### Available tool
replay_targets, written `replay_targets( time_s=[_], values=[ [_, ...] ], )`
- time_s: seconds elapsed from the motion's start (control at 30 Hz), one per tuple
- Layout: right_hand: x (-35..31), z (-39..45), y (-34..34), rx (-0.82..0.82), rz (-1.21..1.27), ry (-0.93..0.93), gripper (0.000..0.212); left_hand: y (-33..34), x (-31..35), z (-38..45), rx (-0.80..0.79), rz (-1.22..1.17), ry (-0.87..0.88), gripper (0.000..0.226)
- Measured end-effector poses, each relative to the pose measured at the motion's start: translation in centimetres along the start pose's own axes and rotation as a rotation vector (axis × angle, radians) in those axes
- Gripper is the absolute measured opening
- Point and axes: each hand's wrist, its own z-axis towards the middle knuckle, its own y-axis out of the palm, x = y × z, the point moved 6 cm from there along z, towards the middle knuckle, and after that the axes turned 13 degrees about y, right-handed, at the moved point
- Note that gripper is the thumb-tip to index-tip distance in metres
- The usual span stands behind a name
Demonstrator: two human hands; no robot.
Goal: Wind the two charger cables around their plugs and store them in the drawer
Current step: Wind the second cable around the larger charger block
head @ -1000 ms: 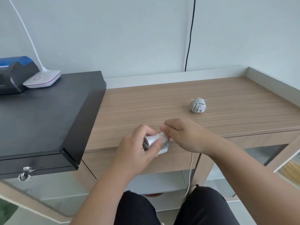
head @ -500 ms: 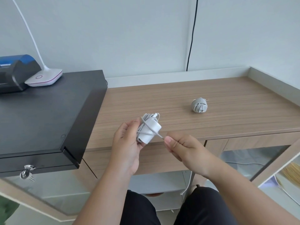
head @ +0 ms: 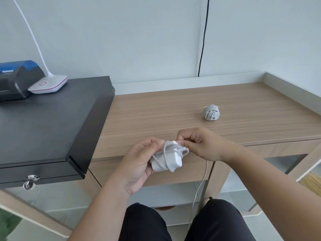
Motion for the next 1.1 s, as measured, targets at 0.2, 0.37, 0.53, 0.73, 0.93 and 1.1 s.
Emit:
replay_targets(
  time_s=[0.2, 0.37, 0.53, 0.73, 0.93, 1.1],
  values=[
    [-0.2, 0.2, 1.2, -0.086, -0.245, 0.052, 0.031, -0.2, -0.4, 0.1, -0.074, 0.536, 0.066, 0.024],
    [-1.0, -0.7, 1.5, -0.006, -0.303, 0.085, 0.036, -1.2, -0.9, 0.3, 0.112, 0.761, 0.071, 0.032],
    [-1.3, -2.6, 1.4, 0.115, -0.125, 0.128, 0.031, -1.7, -0.2, 0.3, 0.32, 0.702, 0.221, 0.019],
    [-0.3, -4.8, 3.9, 0.237, 0.22, 0.153, 0.031, -1.1, -0.3, 0.5, 0.465, 0.387, 0.296, 0.003],
    [1.5, -5.5, 5.8, 0.355, 0.315, 0.104, 0.03, -0.3, -1.4, 0.4, 0.559, -0.014, 0.089, 0.007],
    [2.9, -4.3, 5.2, 0.298, 0.324, 0.015, 0.028, 0.5, -2.7, 0.0, 0.472, -0.266, -0.106, 0.02]
  ],
)
